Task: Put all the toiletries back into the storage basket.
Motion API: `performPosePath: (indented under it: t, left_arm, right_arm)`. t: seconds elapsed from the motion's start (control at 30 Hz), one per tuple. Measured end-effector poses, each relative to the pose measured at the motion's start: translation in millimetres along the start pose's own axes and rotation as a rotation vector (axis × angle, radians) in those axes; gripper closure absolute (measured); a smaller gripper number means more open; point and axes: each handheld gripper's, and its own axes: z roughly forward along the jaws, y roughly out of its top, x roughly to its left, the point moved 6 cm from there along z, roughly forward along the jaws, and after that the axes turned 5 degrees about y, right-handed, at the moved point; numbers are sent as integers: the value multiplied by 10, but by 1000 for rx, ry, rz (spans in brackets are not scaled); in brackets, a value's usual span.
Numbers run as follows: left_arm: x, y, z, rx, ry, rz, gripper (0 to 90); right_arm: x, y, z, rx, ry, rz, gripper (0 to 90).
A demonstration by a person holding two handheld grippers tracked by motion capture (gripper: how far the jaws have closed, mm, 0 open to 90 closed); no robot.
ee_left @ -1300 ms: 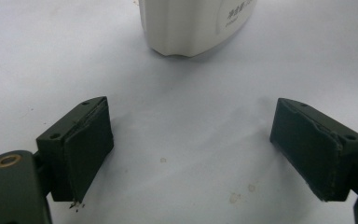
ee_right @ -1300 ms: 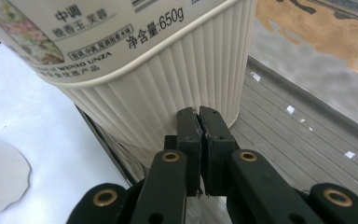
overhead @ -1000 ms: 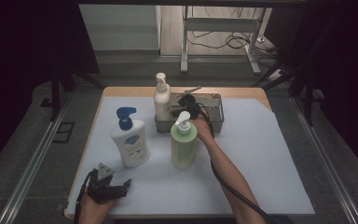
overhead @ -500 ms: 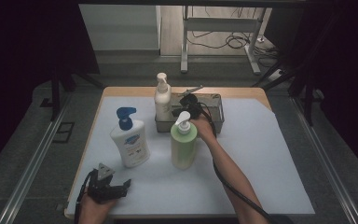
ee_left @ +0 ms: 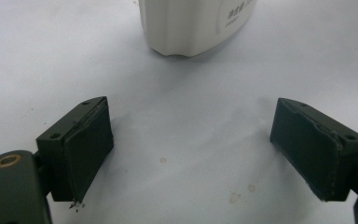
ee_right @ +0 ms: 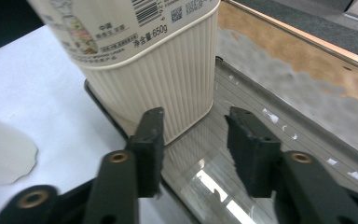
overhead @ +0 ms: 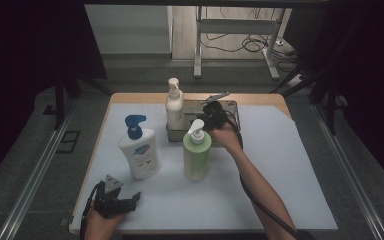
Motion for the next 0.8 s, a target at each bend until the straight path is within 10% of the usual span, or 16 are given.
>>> performPosePath:
  t: [0.8]
  left_arm:
    - [-1,-1,-1,0,1,1,126]
  right_arm:
    - [33,-272,-494,0,-10,-50,258]
